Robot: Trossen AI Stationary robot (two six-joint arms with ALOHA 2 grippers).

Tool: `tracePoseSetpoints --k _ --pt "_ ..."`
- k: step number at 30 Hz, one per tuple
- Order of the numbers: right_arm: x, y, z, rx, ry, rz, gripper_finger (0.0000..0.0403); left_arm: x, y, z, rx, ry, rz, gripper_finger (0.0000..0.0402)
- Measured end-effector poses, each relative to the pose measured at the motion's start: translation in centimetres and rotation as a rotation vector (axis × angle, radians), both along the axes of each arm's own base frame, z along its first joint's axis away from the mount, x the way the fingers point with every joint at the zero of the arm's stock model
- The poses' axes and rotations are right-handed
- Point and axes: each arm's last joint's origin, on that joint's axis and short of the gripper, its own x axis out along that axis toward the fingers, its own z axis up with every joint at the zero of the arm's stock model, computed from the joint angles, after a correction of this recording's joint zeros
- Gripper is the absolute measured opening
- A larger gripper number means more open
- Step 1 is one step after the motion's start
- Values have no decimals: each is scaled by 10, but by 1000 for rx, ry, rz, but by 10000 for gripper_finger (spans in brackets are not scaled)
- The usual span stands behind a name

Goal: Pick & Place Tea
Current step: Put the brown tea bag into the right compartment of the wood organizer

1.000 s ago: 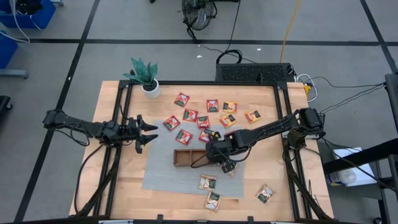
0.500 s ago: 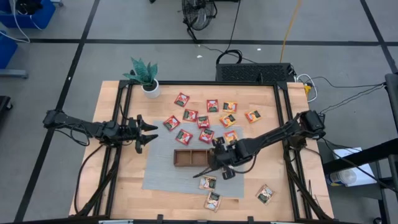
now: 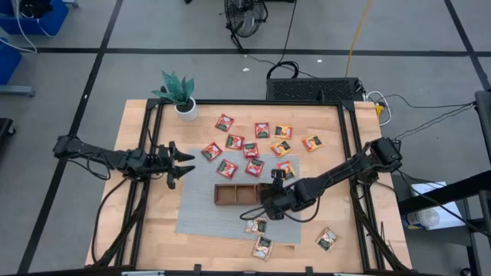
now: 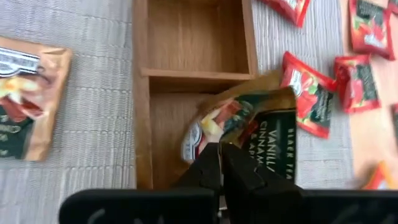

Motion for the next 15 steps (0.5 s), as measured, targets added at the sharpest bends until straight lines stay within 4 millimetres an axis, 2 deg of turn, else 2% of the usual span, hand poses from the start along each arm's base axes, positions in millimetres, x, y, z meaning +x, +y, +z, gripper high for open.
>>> tracePoseSetpoints --k 8,15 --pt "-3 2 -6 -39 -42 -13 0 0 0 0 0 0 -1 205" --pt "-8 1 3 -86 -46 -8 0 0 0 0 0 0 0 205"
